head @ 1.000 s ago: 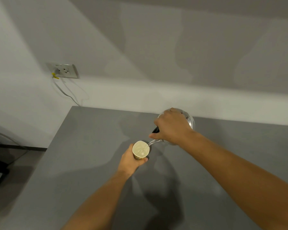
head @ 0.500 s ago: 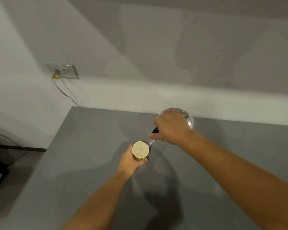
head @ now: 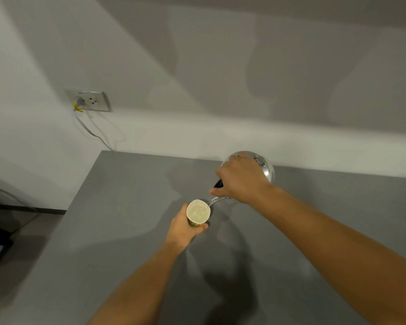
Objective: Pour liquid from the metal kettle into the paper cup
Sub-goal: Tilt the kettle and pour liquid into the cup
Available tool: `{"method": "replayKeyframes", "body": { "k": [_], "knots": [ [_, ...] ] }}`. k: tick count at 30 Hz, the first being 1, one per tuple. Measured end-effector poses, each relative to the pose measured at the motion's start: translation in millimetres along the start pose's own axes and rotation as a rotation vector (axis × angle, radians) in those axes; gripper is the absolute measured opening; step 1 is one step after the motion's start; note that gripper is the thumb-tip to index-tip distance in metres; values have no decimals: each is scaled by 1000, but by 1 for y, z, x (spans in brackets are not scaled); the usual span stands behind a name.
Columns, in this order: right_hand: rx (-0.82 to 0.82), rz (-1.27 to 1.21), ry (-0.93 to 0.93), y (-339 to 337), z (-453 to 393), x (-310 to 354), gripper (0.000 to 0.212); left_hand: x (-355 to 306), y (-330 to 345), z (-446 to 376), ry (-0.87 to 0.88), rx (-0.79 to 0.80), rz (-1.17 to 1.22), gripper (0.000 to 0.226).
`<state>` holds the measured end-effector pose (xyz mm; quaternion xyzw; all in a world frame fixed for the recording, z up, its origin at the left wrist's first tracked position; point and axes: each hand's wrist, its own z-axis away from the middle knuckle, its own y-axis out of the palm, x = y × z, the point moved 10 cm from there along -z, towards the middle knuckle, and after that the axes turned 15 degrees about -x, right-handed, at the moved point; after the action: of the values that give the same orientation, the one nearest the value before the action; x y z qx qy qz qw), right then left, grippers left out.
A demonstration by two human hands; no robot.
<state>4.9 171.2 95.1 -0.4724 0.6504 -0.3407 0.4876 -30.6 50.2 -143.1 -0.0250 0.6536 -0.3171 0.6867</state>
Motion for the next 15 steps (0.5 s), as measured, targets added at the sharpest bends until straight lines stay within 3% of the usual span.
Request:
{"method": "replayKeyframes", "body": {
  "k": [15],
  "knots": [
    [9, -5, 2, 2, 0, -1, 49, -1, -1, 2, -2, -7, -12, 56]
  ]
}}
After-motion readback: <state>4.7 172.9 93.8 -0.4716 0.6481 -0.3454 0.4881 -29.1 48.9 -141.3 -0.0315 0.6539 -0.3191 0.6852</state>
